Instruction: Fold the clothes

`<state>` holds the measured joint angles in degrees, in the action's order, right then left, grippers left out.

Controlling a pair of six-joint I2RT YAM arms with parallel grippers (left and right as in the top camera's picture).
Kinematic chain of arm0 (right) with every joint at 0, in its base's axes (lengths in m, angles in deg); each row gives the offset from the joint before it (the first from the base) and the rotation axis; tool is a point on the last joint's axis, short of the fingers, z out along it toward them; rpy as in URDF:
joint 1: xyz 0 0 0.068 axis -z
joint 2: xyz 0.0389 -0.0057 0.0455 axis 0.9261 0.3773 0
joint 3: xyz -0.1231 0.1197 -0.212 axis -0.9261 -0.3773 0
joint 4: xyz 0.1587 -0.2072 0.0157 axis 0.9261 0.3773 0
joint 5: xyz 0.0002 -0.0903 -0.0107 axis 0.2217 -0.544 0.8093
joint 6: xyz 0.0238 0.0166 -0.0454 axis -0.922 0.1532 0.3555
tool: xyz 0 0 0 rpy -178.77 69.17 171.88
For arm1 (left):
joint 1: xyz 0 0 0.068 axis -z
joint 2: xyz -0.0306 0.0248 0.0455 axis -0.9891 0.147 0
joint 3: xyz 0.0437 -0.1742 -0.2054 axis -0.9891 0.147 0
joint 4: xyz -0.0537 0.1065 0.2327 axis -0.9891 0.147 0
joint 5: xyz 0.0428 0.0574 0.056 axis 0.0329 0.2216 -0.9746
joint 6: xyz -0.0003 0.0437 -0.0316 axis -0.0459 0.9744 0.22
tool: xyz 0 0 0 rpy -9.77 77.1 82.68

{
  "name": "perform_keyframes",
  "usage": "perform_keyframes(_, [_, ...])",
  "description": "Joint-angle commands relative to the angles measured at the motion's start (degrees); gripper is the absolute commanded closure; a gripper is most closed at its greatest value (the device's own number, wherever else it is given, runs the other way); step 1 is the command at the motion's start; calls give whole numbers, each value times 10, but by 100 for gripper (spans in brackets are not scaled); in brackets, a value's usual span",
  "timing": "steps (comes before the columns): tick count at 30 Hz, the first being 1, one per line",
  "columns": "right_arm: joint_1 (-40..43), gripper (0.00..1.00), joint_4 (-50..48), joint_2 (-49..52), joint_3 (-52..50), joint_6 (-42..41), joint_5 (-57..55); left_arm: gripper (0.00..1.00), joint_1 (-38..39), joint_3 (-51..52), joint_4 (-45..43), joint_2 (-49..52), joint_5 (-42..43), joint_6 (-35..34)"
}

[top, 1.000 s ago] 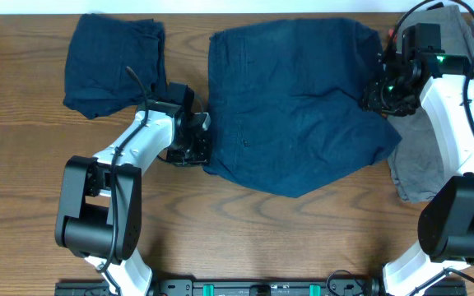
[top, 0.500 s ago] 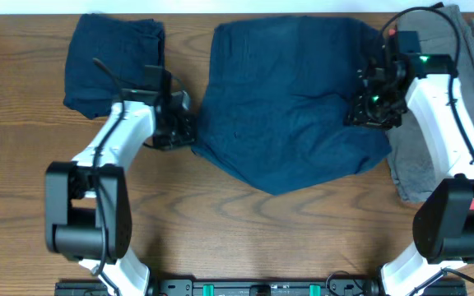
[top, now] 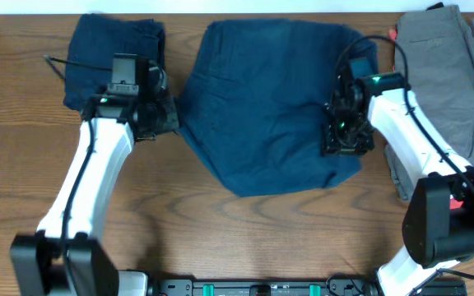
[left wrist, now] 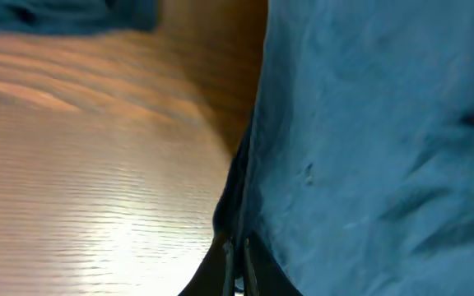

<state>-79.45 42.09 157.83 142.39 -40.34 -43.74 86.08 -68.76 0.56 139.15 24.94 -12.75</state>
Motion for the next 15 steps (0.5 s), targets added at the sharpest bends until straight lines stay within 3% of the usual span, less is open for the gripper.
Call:
perform_keyframes(1, [-22,56,-1,-9,-2,-13,4,94,-2,-14,2,-26,-45,-14])
perform_keyframes(8, [-46,48,6,-9,-13,-41,-49,94,-2,-14,5,-26,-48,-14])
perform_keyframes(15, [-41,38,-76,-9,-80,-41,-49,94,-2,-14,14,-26,-67,-14])
